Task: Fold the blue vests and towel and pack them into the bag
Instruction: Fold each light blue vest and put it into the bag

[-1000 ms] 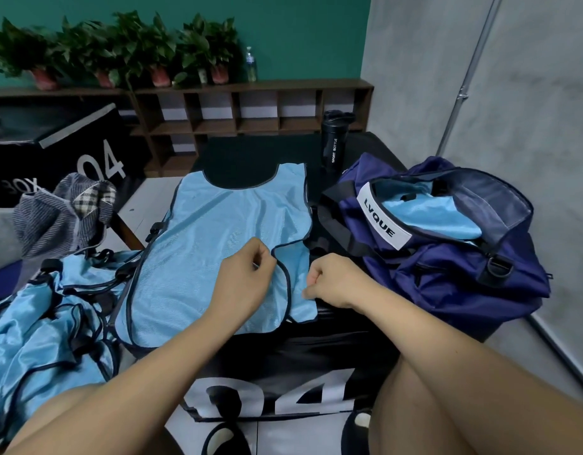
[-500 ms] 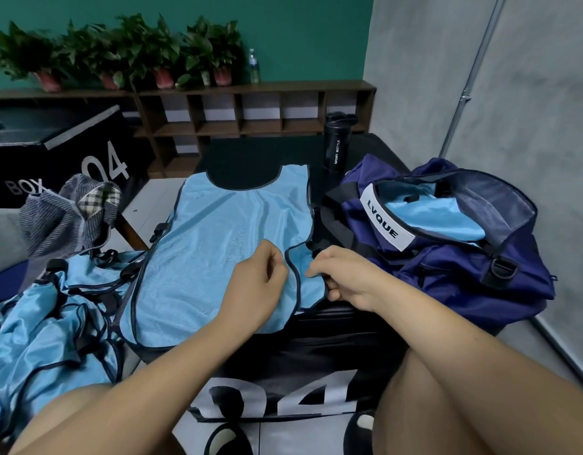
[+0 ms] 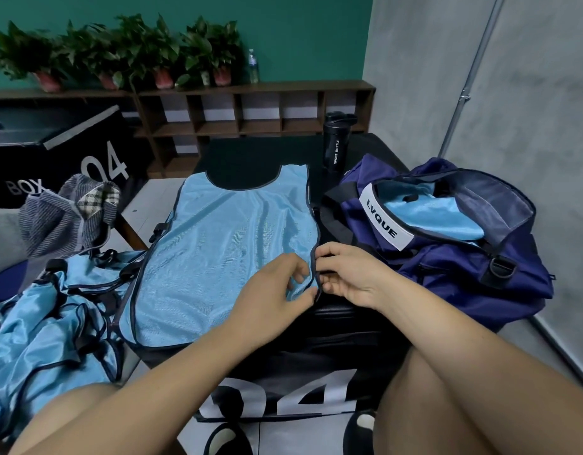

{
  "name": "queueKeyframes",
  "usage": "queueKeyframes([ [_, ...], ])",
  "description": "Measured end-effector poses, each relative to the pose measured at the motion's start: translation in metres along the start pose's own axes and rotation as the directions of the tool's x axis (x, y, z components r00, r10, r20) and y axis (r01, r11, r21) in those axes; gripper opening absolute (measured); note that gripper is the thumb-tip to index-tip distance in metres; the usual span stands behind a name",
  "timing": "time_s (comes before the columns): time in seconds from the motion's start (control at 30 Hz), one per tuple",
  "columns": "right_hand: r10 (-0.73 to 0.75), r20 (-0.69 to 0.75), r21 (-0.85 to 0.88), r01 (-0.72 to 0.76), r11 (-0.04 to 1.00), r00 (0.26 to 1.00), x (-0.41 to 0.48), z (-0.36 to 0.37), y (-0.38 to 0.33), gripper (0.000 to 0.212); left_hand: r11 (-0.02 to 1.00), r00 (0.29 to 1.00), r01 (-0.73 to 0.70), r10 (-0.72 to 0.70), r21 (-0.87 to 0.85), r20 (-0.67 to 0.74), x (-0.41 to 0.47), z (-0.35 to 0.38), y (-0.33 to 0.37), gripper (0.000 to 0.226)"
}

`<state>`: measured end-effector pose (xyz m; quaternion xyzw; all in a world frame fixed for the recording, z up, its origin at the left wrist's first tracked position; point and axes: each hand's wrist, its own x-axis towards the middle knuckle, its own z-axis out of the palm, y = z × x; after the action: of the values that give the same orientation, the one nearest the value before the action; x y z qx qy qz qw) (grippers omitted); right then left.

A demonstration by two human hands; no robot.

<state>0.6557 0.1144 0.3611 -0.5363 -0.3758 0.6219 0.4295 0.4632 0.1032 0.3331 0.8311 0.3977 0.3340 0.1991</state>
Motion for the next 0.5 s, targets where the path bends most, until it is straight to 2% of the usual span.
queueKeyframes([
  [0.07,0.024,0.024,-0.018,-0.024,1.0,0.999,-0.0005,-0.0022,0.0001,0.02,1.0,1.0,-0.008,0.008,0.02,-0.01,-0.0007,0.0001,-0.0016,0.022],
  [0.23,0.014,0.06,-0.116,-0.007,0.993,0.998,-0.0017,-0.0039,0.0013,0.018,0.994,1.0,-0.013,0.011,0.107,0.017,-0.0005,-0.0027,0.0017,0.044],
  [0.3,-0.02,0.03,-0.134,0.024,0.991,0.999,-0.0023,-0.0032,0.0009,0.019,0.992,0.999,-0.023,0.019,0.123,0.035,0.0001,-0.003,0.0017,0.038],
  [0.4,-0.049,0.001,-0.137,0.049,0.989,0.999,-0.0041,-0.003,-0.0008,0.011,0.998,0.999,0.035,-0.036,0.046,0.013,0.0015,-0.0042,-0.0018,0.027],
  [0.47,-0.026,-0.002,-0.108,0.026,0.994,1.0,-0.0054,-0.0054,-0.0028,0.006,0.998,0.998,0.06,-0.06,-0.011,-0.003,0.002,-0.0064,-0.0042,0.018],
  [0.5,-0.002,0.01,-0.1,0.003,0.995,1.0,-0.0056,-0.0075,-0.0036,0.013,0.998,0.998,0.056,-0.056,-0.026,0.0,0.002,-0.0079,-0.0053,0.016],
])
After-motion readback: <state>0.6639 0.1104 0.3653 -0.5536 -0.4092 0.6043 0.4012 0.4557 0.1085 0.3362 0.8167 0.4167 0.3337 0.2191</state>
